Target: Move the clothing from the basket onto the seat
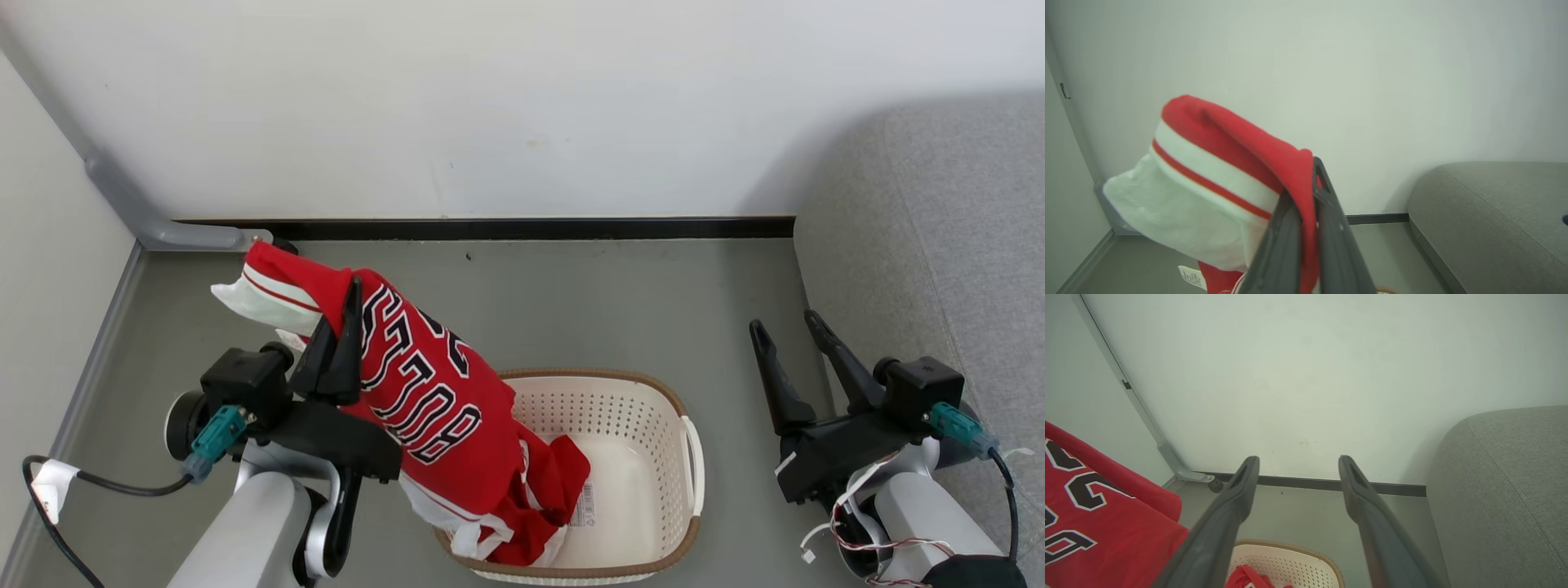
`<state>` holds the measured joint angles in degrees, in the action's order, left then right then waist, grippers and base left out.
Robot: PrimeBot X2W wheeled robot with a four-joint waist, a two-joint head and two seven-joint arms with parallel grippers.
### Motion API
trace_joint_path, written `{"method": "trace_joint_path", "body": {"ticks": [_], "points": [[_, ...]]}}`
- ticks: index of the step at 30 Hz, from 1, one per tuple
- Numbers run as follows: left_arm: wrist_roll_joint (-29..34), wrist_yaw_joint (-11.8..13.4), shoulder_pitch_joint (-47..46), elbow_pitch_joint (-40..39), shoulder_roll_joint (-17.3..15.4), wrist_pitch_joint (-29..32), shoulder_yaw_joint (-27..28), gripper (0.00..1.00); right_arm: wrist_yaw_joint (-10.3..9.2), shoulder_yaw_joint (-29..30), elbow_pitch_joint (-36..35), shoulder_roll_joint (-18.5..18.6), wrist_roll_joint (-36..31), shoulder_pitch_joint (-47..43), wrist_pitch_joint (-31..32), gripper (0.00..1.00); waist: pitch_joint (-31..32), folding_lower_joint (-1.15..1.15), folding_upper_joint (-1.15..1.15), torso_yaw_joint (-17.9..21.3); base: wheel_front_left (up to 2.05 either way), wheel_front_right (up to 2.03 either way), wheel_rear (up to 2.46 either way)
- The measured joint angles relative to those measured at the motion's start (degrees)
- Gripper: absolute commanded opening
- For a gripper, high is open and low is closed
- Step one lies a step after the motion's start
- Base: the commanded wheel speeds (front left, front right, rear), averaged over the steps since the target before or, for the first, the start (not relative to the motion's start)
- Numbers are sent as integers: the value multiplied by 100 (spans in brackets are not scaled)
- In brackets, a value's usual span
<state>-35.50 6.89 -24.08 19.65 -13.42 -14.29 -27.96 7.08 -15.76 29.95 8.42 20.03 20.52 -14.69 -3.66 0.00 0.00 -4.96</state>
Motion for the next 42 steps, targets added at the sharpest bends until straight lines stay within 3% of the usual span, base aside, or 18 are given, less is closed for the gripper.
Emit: {"method": "trace_joint_path", "body": {"ticks": [18, 27, 42], "points": [[442, -244, 235, -1352, 20, -1, 122, 0, 0, -35, 19, -80, 0, -24, 0, 100, 110, 0, 0, 21, 0, 0, 0], [571, -347, 244, -1562, 25, -1, 88, 0, 0, -181, -64, -85, 1, -32, 0, 100, 73, 0, 0, 25, 0, 0, 0], [797, -549, 211, -1611, 252, -1, -130, 0, 0, -2143, -995, 248, 477, 495, 0, 100, -21, 0, 0, -36, 0, 0, 0]]}}
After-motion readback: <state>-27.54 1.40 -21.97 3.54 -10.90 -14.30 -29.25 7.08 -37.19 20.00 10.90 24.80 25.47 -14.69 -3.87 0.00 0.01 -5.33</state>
